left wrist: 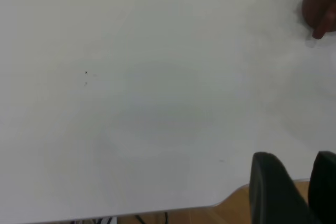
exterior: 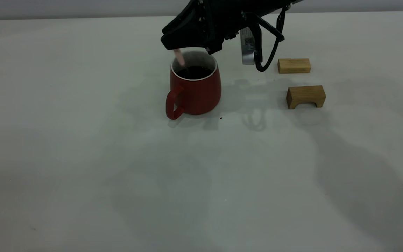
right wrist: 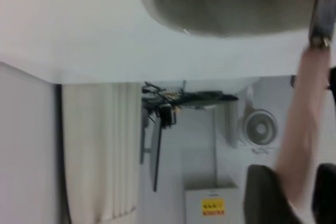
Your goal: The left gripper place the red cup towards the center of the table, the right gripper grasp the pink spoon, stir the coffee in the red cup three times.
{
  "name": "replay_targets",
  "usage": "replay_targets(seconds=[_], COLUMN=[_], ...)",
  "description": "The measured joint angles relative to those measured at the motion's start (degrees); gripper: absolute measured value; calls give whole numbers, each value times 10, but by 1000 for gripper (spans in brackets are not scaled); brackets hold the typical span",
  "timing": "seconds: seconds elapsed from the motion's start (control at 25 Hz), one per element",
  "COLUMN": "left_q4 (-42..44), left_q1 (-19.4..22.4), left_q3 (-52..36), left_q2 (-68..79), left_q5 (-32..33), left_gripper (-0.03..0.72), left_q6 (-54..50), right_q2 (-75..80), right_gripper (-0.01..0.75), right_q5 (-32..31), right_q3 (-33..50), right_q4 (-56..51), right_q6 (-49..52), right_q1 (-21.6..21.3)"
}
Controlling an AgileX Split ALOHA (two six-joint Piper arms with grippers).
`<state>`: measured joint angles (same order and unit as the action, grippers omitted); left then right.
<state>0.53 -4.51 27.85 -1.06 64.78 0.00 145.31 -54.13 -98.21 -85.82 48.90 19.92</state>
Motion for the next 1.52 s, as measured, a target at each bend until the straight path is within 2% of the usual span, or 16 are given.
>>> replay_targets(seconds=[0.24, 0.32, 0.44, 0.56, 0.72, 0.92, 1.08, 1.2, 1.36, 1.52], left_q4=[0, 0, 0, 0, 0, 0, 0, 0, 0, 0], left_q1=[0, 0, 0, 0, 0, 0, 0, 0, 0, 0], left_q3=[0, 0, 0, 0, 0, 0, 0, 0, 0, 0], left_q2=[0, 0, 0, 0, 0, 0, 0, 0, 0, 0], left_q5=[0, 0, 0, 0, 0, 0, 0, 0, 0, 0], left_gripper=[247, 247, 247, 247, 247, 247, 247, 247, 247, 247], left_q6=[0, 0, 0, 0, 0, 0, 0, 0, 0, 0], right_q2=[-15, -43, -109, -186, -282, -378, -444, -498, -607, -766], right_gripper=[661, 710, 714, 665, 542, 375, 255, 193, 166, 164], right_q5=[-78, -83, -87, -100, -116, -143, -158, -160, -161, -167], right_q3=[0, 0, 0, 0, 0, 0, 3, 29, 117, 251], right_q4=[44, 94, 202, 310, 438, 510, 583, 614, 623, 641], right_q6=[-7, -8, -10, -10, -10, -36, -199, -315, -454, -545], right_q1=[-2, -3, -4, -4, -4, -4, -3, 3, 7, 7])
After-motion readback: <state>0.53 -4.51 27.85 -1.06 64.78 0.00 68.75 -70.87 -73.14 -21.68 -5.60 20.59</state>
